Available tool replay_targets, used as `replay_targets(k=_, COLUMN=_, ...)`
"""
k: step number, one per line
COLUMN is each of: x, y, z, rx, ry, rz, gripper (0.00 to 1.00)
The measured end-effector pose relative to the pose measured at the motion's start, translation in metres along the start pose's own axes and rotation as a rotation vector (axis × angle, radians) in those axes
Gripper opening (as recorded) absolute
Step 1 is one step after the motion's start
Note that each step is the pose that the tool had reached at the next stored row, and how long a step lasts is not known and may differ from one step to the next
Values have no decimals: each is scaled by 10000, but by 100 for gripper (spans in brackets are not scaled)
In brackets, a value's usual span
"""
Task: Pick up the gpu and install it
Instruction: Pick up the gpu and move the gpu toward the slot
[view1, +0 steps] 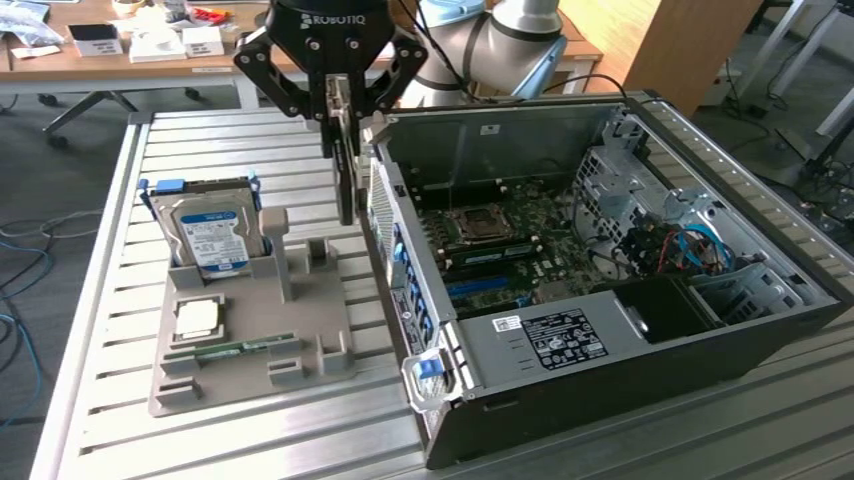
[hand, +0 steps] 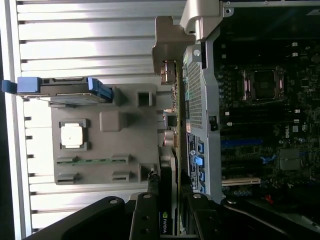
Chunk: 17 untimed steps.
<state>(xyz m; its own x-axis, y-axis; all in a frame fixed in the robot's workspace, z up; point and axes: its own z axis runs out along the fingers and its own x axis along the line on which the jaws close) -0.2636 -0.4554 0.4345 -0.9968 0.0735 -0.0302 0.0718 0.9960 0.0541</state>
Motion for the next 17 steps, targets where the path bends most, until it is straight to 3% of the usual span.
replay_targets(k=17, x=-75, y=5, z=3, rx=0, ry=-1, rz=1, gripper=27)
